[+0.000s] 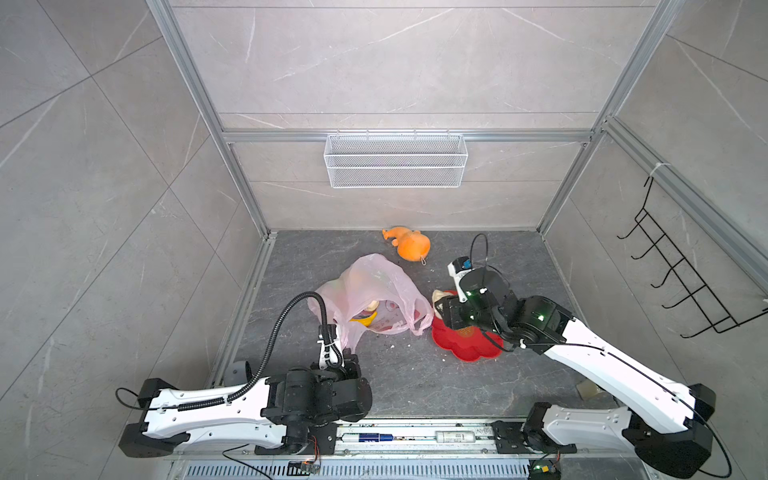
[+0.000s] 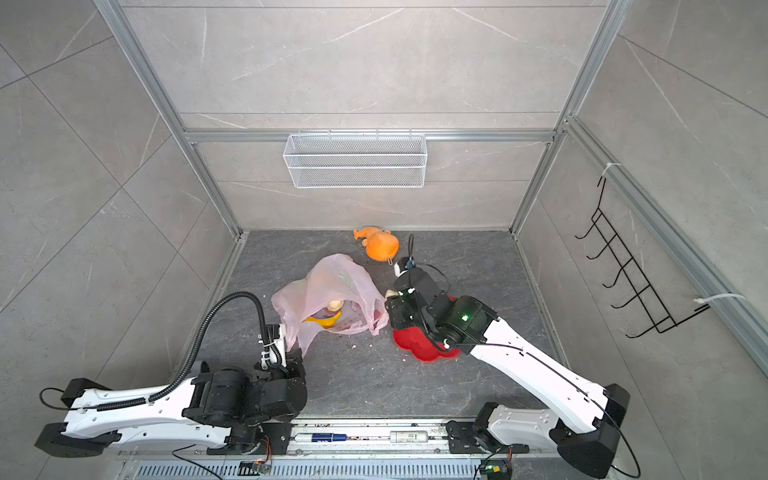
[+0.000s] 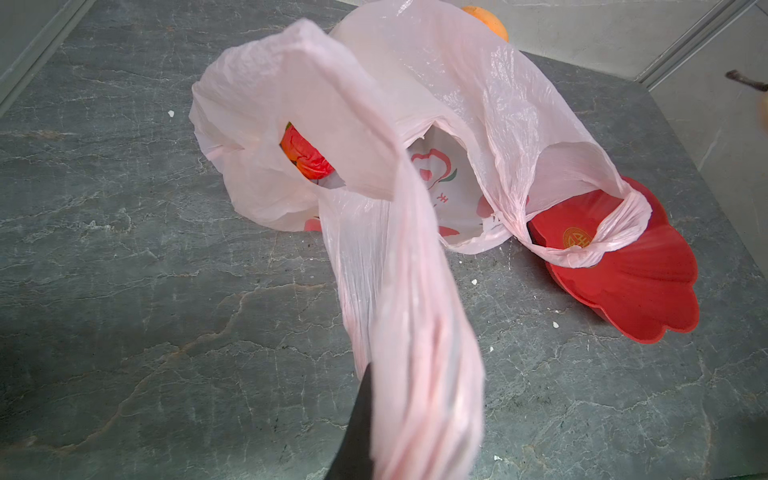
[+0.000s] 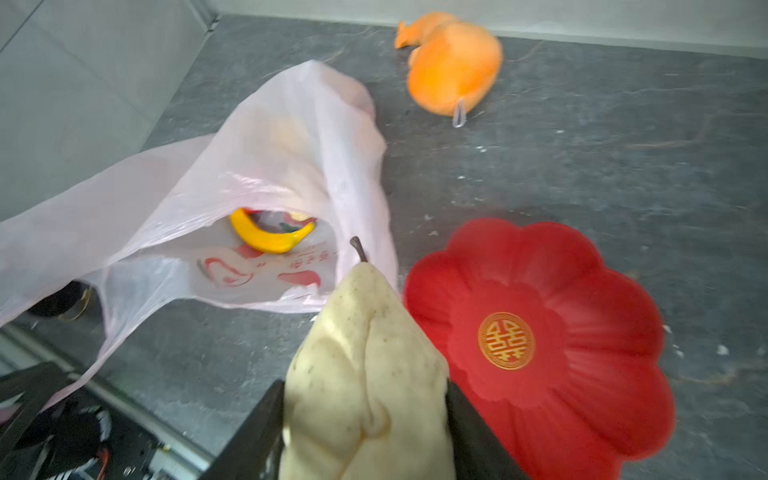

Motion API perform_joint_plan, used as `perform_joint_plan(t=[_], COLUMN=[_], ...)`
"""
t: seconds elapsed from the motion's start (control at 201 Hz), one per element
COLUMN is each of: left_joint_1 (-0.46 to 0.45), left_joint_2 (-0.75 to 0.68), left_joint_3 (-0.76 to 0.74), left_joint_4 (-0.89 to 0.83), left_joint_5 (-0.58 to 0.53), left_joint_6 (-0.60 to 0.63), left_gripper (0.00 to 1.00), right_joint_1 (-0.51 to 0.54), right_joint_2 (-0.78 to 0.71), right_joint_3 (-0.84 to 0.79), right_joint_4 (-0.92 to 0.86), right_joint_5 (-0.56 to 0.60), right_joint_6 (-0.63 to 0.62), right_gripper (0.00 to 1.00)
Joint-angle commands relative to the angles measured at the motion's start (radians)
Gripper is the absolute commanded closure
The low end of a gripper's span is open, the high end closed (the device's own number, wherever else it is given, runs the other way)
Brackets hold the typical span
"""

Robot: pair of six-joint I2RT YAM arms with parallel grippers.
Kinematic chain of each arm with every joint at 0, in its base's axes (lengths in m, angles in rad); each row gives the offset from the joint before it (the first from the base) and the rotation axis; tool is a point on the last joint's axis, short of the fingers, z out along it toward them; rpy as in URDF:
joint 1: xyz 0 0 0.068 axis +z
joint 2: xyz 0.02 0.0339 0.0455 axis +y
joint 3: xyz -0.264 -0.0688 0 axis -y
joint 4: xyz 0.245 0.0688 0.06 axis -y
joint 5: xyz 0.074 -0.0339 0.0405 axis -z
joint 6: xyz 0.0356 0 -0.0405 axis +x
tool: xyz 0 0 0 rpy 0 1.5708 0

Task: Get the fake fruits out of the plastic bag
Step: 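Lift the beige fruit out of the bag and move it over the red plate, then lower the beige fruit onto the red plate and open the right gripper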

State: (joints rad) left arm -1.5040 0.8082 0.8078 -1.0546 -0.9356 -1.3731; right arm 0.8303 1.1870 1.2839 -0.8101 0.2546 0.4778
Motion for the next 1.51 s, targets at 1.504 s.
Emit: perform_joint_plan(t=[1.504], left_joint_1=[-0.001], left_joint_2=[0.000], left_joint_3=[0.024], left_joint_4=[-0.016], left_joint_5=[-0.027], left_joint_6=[0.000], left_gripper=[1.00], right_joint_1=[-0.302], right_joint_2=[0.321], right_joint_3=[-0.446], right_joint_4=[0.385], right_joint_5=[-0.114], right_joint_6=[0.042], right_gripper=[0.62])
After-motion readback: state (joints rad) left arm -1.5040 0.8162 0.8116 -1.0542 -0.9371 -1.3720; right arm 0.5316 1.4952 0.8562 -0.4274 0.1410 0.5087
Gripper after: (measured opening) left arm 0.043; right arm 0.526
